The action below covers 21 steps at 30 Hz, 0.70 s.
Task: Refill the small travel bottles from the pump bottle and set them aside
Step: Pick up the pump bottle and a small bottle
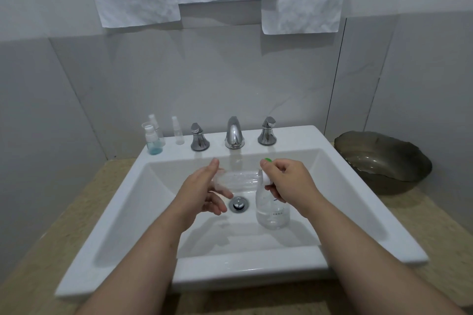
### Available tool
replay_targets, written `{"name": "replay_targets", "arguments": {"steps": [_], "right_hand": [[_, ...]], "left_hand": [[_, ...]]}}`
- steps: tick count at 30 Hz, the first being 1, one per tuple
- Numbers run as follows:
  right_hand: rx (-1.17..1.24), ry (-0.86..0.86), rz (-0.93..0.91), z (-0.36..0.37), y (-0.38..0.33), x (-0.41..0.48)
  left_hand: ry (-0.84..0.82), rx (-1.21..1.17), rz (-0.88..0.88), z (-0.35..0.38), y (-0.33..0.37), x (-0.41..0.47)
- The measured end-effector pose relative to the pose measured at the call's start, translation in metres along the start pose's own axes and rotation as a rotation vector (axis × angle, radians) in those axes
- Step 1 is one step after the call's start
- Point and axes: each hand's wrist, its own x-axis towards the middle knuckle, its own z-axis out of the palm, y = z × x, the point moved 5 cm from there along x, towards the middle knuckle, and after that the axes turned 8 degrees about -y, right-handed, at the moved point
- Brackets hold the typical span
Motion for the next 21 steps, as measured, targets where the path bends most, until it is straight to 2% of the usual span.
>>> {"name": "replay_targets", "arguments": {"steps": [3,7,13,17,21], "right_hand": [[0.022,0.023,0.01,-0.0019,0.0001,0.0015],[0.032,0.021,0.005,-0.0012,-0.0008,0.0008],[0.005,0.018,0.02,0.0001,0.0024,0.003],[-0.028,0.008,0.017,0.0009,0.0024,0.0026],[-0.016,0.02,0.025,-0.0002,0.0036,0.004]], "left_hand": [[-0.068,0.024,0.039,0.0009,0.0005,-0.0002],[-0.013,0.153,0.0,0.0022,-0.0027,-0.0014],[-0.094,-0.051,0.147,-0.0008,0.0027,0.0011],[0.009,0.118,0.035,0.0027,-0.0036,0.0002],[-0.076,-0.039,0.1,0.0008,0.0014,0.0009]]}}
